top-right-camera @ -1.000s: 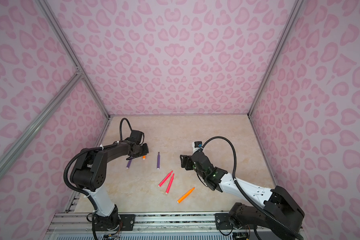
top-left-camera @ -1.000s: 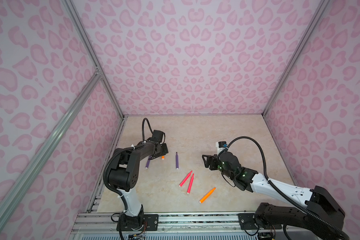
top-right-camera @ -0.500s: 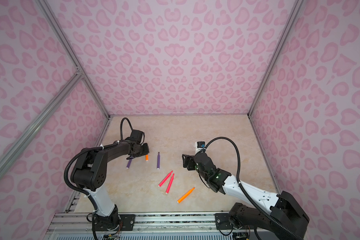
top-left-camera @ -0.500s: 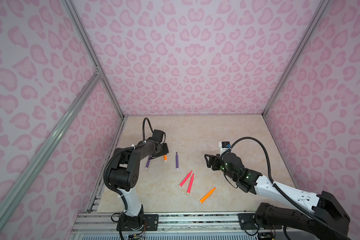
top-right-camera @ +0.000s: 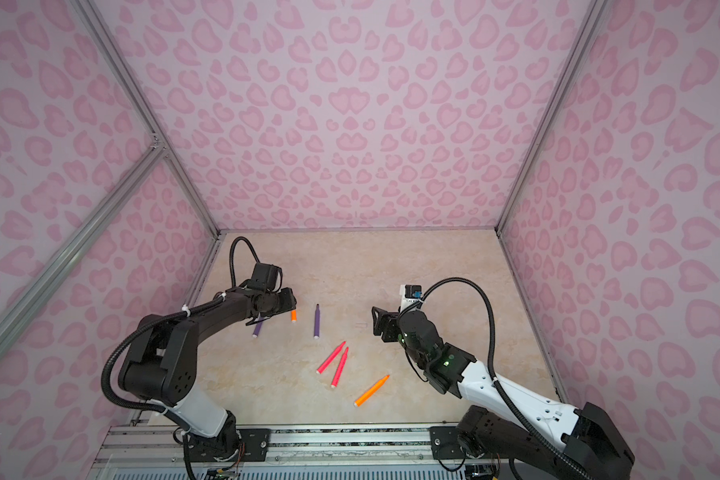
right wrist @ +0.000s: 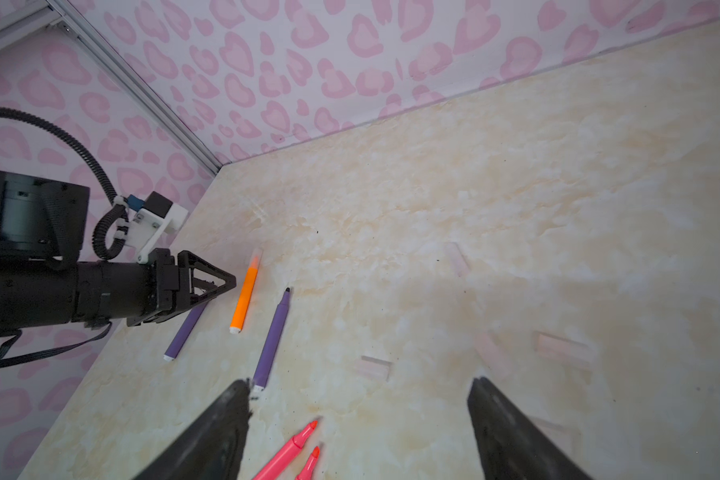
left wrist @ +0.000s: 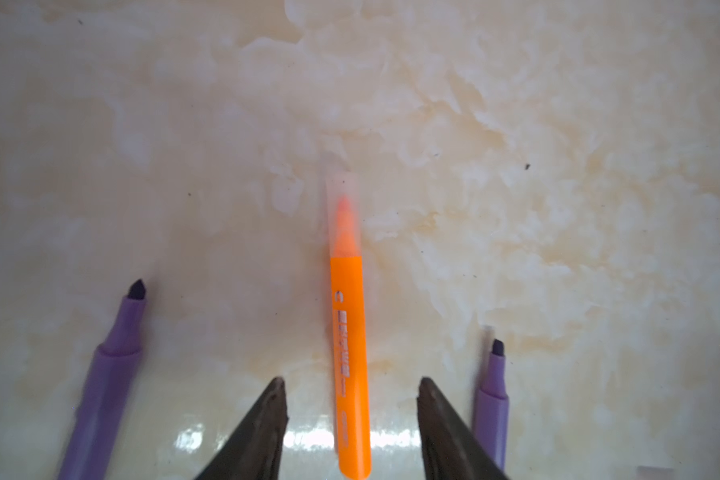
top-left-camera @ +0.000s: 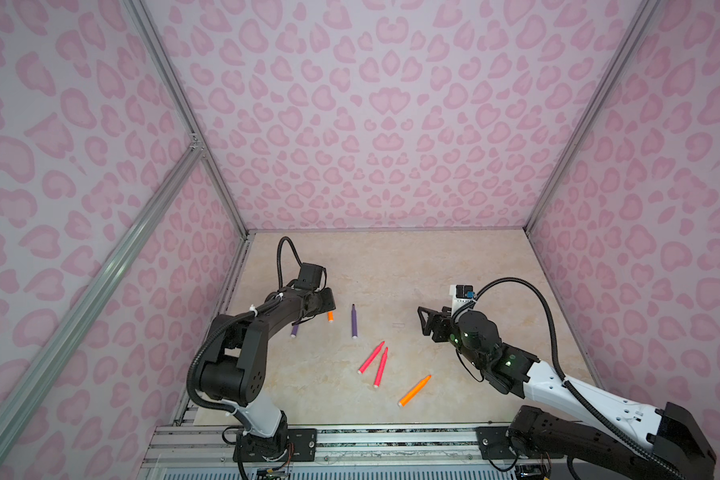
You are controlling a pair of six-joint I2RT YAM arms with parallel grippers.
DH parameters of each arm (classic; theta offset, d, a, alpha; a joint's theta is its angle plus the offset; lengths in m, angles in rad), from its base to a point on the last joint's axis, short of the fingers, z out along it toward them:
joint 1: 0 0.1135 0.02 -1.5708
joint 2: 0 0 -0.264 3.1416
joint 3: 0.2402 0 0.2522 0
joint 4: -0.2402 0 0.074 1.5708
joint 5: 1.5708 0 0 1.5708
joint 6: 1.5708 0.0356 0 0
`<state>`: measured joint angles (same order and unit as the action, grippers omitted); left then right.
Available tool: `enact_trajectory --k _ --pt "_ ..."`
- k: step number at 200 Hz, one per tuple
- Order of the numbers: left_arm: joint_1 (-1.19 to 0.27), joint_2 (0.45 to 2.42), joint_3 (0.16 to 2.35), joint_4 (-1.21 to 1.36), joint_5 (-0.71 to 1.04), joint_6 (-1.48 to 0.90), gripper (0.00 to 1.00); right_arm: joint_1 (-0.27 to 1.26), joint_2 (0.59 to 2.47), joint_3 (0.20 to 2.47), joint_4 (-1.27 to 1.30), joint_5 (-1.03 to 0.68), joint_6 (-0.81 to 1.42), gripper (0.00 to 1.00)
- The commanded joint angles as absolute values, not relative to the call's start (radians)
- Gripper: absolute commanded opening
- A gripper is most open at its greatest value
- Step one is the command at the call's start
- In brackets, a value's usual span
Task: Insert the pens into the pen caps
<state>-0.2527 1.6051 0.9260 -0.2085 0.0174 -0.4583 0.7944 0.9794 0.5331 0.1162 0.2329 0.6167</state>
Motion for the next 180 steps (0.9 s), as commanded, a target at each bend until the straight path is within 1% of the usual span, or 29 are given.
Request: enact_trajectory --k 1,17,37,54,75,96,117,128,137,158,180 --pt "-0.284 1.479 0.862 -0.106 -0.031 -0.411 0.53 0.786 0.956 0.522 0.09 0.269 0.602 0.84" --pt "-0.35 1.372 0.82 -0.069 -0.06 -0.365 0.54 0.774 0.939 0.52 0.071 0.278 0.605 0.83" --pt "-0.487 1.276 0.809 -0.058 -0.042 -0.28 0.58 0.737 0.908 0.514 0.041 0.273 0.608 0.82" --pt "-0.619 1.255 0.829 -0.084 0.013 -0.22 0.58 0.692 0.868 0.507 -0.003 0.272 0.608 0.82" --pt "-0.734 1.286 0.85 -0.081 0.121 -0.163 0.57 0.619 0.815 0.495 -0.051 0.263 0.592 0.82" --pt "-0.792 1.365 0.914 -0.123 0.219 -0.119 0.56 0.533 0.772 0.489 -0.108 0.262 0.567 0.82" --pt "-0.855 1.417 0.954 -0.177 0.189 -0.112 0.55 0.465 0.71 0.478 -0.177 0.325 0.54 0.82" --pt "-0.881 1.429 0.974 -0.231 0.209 -0.127 0.51 0.438 0.667 0.457 -0.188 0.36 0.529 0.83" --pt "-0.913 1.418 0.958 -0.234 0.213 -0.119 0.5 0.417 0.636 0.426 -0.18 0.378 0.525 0.83" --pt "-0.978 1.393 0.883 -0.151 0.182 -0.07 0.54 0.357 0.588 0.366 -0.142 0.377 0.528 0.83" --pt "-0.988 1.43 0.899 -0.172 0.249 -0.041 0.51 0.302 0.545 0.298 -0.115 0.398 0.545 0.82"
